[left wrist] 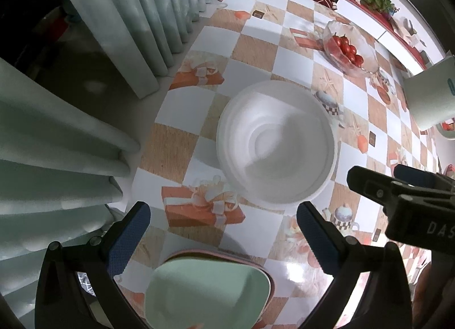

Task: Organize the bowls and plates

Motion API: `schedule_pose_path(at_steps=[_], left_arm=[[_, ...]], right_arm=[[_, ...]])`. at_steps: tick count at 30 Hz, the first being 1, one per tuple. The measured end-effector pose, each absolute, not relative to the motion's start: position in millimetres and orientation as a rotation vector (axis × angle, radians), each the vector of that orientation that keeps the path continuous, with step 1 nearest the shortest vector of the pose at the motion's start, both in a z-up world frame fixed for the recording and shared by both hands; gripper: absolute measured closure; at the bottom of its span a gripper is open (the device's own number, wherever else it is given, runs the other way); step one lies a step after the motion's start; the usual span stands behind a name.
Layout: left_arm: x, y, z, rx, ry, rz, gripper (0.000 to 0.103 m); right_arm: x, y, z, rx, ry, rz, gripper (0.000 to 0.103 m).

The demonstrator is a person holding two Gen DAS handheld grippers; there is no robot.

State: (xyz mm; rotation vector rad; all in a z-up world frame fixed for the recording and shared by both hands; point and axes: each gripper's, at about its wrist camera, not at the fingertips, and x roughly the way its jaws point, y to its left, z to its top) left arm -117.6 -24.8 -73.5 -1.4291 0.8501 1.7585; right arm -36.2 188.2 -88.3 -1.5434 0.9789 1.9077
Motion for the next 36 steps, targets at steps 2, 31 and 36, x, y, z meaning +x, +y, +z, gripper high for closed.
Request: schedule_pose_path(at_steps=[2,31,36], left_arm=[[-116,-28,-73,-1.431,0.847,1.76,0.0],[-85,-53,-74,-1.455,0.834,1.718,0.0],[-84,-54,-74,-1.456,0.836,1.723,0.0]], right_arm=[[-34,186,-88,-1.544,0.963,1.907,0.001],[-1,168,-92,-1.638,0.888,1.835,0.001],[6,168,-91,-1.643,0.905,1.829,0.001]])
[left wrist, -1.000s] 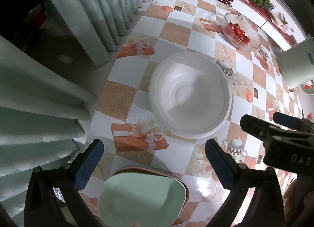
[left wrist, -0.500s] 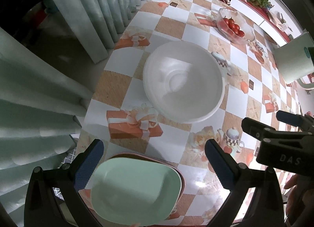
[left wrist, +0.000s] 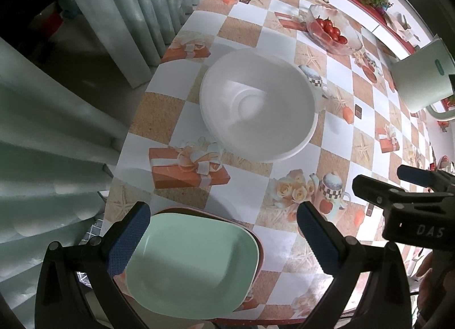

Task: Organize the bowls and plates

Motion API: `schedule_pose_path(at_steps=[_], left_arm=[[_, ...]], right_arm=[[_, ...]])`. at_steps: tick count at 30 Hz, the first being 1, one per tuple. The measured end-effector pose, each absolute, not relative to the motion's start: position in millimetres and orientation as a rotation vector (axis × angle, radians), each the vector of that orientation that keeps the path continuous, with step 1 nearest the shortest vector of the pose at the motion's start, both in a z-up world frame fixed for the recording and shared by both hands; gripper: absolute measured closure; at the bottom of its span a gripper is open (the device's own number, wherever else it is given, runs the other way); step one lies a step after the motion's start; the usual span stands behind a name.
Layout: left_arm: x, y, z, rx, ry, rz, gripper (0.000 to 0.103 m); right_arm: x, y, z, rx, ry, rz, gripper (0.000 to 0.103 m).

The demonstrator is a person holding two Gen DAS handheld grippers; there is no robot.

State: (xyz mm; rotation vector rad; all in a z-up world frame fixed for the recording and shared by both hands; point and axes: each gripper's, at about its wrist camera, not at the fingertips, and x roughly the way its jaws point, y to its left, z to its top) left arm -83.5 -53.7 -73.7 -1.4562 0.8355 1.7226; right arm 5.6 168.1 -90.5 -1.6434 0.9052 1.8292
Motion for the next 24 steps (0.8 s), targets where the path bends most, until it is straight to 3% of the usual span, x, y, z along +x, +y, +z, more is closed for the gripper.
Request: schedule_pose_path(at_steps=[24], left_arm=[[-94,-42,-73,-1.487,0.831,1.735,0.0]], right_arm=[[4,181,-95,-1.651,0.952,1.812,0.001]])
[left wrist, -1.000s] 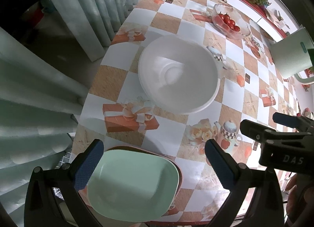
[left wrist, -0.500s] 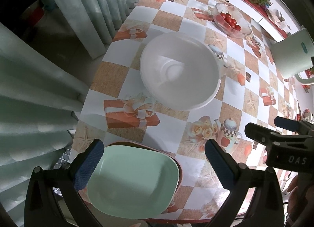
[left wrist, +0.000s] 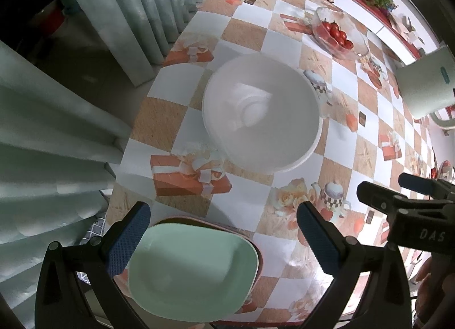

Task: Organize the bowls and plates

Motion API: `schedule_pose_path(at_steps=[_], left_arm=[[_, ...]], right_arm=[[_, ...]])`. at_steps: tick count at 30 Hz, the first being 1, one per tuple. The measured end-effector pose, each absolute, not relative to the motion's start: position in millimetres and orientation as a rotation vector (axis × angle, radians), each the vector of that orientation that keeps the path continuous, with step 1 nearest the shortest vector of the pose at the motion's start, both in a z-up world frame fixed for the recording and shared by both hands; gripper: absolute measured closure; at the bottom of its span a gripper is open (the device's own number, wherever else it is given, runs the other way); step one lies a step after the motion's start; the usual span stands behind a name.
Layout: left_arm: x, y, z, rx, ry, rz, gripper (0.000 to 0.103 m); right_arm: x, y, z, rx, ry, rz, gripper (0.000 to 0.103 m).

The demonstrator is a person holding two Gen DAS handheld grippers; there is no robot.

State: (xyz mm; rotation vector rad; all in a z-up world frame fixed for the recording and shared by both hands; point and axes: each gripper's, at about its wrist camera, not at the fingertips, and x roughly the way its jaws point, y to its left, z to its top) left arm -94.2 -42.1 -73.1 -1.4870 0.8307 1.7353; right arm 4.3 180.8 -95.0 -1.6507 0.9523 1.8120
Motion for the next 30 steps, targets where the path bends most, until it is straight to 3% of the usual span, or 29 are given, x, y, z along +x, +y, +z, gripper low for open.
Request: schedule_pose_path(at_steps=[12,30], left_arm=[[-107,-33,-79,-1.525,0.821,1.744,0.0],[-153,5,-100,-1.563,0.788,1.757,0.0]], right_arm=[[-8,193,-103,-1.664,0.983,1.803,0.001],[-50,234,-120,-1.546,1.199,1.845,0.001]])
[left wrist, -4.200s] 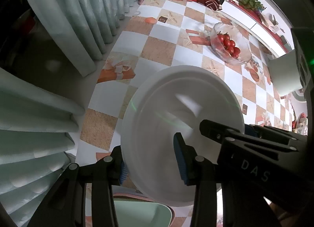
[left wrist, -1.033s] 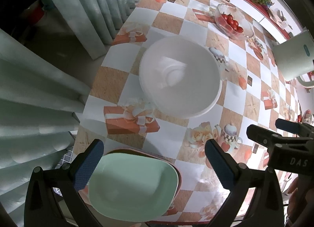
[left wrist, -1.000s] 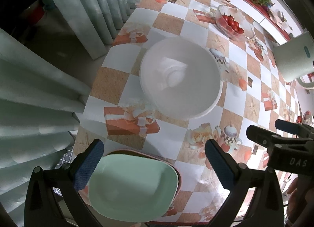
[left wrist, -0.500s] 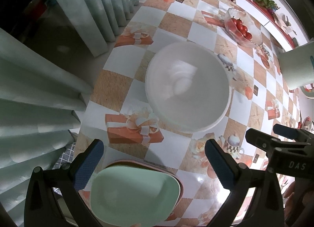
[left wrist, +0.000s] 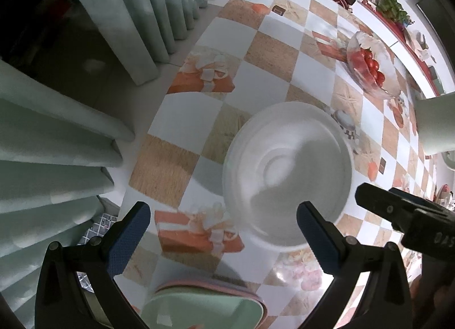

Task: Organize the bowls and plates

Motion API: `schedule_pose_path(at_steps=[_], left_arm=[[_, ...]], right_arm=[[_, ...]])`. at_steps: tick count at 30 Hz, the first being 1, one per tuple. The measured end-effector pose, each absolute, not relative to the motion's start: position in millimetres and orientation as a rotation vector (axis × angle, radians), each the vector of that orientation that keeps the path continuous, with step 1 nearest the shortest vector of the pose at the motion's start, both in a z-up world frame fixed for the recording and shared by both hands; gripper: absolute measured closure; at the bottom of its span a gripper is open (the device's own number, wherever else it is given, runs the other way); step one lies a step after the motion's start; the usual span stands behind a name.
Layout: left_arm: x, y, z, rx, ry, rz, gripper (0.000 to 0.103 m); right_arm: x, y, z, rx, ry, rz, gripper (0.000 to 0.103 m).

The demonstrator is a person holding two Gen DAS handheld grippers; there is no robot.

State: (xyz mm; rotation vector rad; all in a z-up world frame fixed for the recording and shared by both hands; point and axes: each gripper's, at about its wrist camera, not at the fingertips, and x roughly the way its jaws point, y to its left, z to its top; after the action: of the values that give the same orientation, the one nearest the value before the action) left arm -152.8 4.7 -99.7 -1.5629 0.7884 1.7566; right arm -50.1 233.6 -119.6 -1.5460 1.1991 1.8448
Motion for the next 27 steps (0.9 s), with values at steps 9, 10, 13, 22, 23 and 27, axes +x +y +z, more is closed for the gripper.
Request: schedule_pose_path(at_steps=[9,10,13,22,23,27], left_arm=[[-156,23,-124,-1.567,0.833,1.722,0.008],[-158,24,-126,-1.578,0.824,1.715,0.008],[-161,28,-132,-1.588,0.819,1.697,0.013],[-165,37,-159,-1.69,0.783,1.591,0.062],[-164,37,-159,-1.678,0.788,1.592,0.062],[-157,41,-157,-1.659,0.784,1.562,0.064]], right_arm=[[-60,235,-145,-1.517,1.379,1.805,0.001],[-62,234,-147,-1.518,1.38,1.802,0.001],[-67,235,-153,-1.521,1.379,1.81,0.002],[-71,236,-174,-1.524,1.504,1.793,0.058],[-71,235,-175,-1.529,1.516,1.797,0.058],[-73,231,-175,-1.507,1.553,1.831,0.064]])
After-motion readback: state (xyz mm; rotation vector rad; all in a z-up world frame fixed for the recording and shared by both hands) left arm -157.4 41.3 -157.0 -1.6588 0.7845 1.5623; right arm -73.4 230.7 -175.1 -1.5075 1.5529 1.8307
